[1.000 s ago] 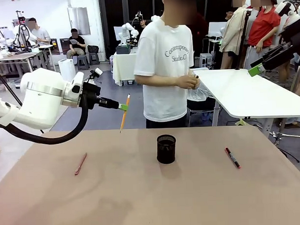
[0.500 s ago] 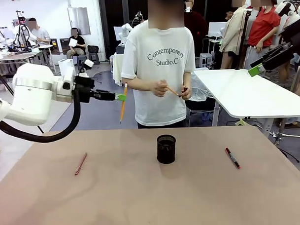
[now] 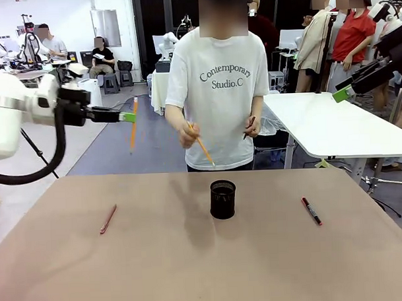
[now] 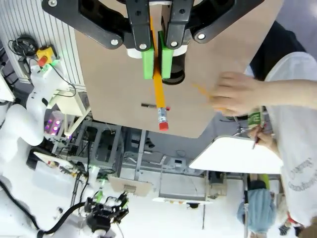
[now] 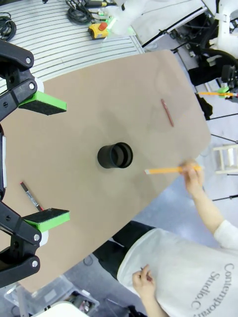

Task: Place the pens into the pen holder.
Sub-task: Pick up a writing instrument from the table and place it into the Pen holder.

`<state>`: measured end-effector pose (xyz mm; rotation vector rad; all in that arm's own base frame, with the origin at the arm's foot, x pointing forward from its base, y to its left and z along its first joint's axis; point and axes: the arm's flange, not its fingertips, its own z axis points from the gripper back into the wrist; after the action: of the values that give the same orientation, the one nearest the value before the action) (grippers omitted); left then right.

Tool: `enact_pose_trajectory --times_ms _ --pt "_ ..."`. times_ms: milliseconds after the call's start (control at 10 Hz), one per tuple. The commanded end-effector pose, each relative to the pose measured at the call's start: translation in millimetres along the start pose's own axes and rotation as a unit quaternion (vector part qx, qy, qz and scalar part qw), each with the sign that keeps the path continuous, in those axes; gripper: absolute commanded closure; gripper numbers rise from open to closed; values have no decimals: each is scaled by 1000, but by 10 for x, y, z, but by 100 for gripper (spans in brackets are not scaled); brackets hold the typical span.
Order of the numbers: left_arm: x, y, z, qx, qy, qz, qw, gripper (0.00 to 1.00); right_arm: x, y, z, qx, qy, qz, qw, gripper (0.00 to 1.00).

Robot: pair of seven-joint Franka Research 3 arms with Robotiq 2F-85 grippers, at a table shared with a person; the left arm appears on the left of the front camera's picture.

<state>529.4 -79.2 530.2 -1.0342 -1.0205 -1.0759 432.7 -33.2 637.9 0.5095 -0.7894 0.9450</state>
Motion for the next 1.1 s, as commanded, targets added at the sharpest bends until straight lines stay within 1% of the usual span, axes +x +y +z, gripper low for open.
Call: enact_pose_trajectory --times_ms 0,200,400,700,800,900,1000 --pt "65 -94 288 13 -5 -21 1000 100 6 8 -7 1 -6 2 1000 0" --pt "122 -134 479 29 -20 -48 998 100 6 8 -7 1 -6 2 1000 0" --pt "173 -153 616 41 -33 -54 997 100 6 8 -7 1 -6 2 1000 0" --pt "186 -173 639 51 -38 -61 996 100 6 8 -7 1 -6 2 1000 0" --pt "160 -122 586 65 -44 -53 996 100 6 8 -7 1 -6 2 1000 0" --pt "241 -97 642 47 -24 -47 997 100 6 8 -7 1 -6 2 1000 0" --pt "241 -97 642 47 -24 -47 997 100 6 8 -7 1 -6 2 1000 0"
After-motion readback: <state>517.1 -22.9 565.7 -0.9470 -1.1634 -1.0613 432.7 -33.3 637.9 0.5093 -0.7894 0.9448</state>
